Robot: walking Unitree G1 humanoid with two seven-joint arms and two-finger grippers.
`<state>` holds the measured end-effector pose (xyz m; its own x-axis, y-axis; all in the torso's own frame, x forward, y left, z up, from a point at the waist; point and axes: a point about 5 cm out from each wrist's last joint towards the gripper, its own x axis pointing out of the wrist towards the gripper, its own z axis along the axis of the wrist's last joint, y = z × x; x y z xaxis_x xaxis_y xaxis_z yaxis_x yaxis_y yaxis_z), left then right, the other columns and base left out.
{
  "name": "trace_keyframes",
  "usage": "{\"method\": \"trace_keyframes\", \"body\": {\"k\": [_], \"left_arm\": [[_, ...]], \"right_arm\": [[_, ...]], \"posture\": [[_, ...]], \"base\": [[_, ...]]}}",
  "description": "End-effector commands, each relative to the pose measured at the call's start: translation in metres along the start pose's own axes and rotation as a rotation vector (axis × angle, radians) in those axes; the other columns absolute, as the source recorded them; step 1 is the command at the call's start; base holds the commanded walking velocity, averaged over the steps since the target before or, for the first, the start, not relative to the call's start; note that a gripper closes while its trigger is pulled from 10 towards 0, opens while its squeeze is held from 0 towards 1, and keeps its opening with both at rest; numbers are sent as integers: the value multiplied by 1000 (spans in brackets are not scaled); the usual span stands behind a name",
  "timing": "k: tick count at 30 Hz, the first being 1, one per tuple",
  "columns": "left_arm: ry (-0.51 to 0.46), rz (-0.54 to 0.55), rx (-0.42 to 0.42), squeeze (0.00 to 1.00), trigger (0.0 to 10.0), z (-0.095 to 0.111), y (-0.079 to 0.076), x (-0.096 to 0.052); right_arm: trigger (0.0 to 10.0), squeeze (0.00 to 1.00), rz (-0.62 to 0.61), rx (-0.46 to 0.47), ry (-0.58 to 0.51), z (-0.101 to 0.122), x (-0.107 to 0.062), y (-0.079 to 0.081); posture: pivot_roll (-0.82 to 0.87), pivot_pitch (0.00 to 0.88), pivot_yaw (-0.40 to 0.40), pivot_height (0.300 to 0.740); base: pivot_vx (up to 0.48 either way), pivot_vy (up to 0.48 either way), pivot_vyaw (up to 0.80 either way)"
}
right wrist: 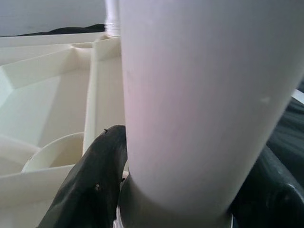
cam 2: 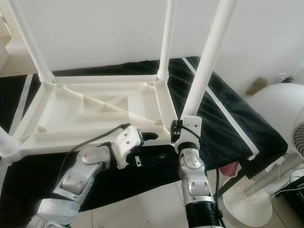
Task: Building children table
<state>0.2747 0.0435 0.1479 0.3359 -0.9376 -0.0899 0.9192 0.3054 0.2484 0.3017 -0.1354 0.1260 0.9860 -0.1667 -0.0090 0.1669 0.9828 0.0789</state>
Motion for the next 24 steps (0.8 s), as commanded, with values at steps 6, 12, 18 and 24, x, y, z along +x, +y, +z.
{"method": "trace_keyframes", "body": {"k": [6,12,18,24], "left_arm": [[18,165,5,0,10000,-2,9,1],[18,194,-14,0,10000,-3,12,-5],[19,197,-11,0,10000,-2,12,-3],[17,201,-15,0,10000,-1,14,-3]], "right_arm": [[10000,0,-37,90,53,-9,-5,-4],[10000,0,-68,97,50,-7,-8,-5],[10000,0,-51,83,59,-8,-10,-2],[10000,1000,-34,90,21,-3,-10,-2]], "posture": [[-77,0,-6,740],[-82,15,-3,740],[-83,17,-1,740],[-89,24,6,740]], "base": [[0,0,0],[0,0,0],[0,0,0],[0,0,0]]}}
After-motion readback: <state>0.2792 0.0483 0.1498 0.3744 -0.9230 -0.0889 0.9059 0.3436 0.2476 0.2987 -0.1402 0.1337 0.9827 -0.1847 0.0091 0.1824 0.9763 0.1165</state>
